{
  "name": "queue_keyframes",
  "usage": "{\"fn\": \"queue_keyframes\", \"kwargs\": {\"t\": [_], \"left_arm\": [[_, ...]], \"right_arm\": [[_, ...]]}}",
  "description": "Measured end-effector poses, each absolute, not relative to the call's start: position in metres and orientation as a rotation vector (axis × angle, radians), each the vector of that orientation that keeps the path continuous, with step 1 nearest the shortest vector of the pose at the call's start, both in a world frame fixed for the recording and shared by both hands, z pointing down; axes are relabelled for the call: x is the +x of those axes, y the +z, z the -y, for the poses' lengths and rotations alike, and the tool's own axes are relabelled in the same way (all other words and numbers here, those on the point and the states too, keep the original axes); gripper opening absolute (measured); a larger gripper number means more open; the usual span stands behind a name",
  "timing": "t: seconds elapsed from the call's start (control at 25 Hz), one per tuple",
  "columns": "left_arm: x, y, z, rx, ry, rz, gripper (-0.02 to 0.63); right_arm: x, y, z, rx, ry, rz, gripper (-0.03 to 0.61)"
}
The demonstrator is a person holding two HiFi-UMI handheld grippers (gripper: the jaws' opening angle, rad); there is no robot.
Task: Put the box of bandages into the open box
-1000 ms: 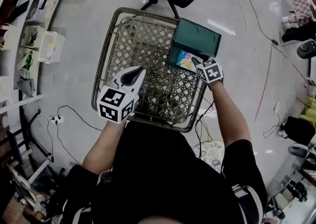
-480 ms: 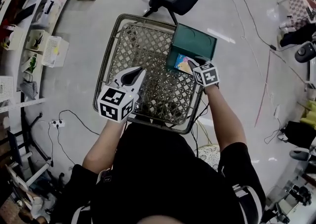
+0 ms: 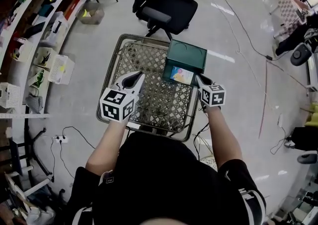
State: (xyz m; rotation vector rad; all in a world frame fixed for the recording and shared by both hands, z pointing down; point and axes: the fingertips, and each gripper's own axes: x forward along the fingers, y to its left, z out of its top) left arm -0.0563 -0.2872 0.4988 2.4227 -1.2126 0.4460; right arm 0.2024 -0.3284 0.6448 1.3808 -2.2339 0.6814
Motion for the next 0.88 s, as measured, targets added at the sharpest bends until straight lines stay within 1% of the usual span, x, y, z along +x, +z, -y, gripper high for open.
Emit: {"fn": "queue_keyframes", "kwargs": {"t": [0.2, 0.56, 0.88], "left_arm": [[-0.059, 0.485, 0.282, 2.42, 0.443, 1.267, 0.028], [-0.061, 0.443, 0.293, 2.494, 0.421, 1.299, 0.028], [-0.084, 0.399, 0.317, 2.582, 0.385, 1.291, 0.028]], "right_arm": [[0.206, 0.616, 0.319, 1.396, 0.657, 2.315, 0.051], [0.199, 0.521, 0.333, 1.491, 0.566, 2.5, 0.04], [0.166, 0.437, 0.336, 1.589, 0.418, 2.623, 0.022]]}}
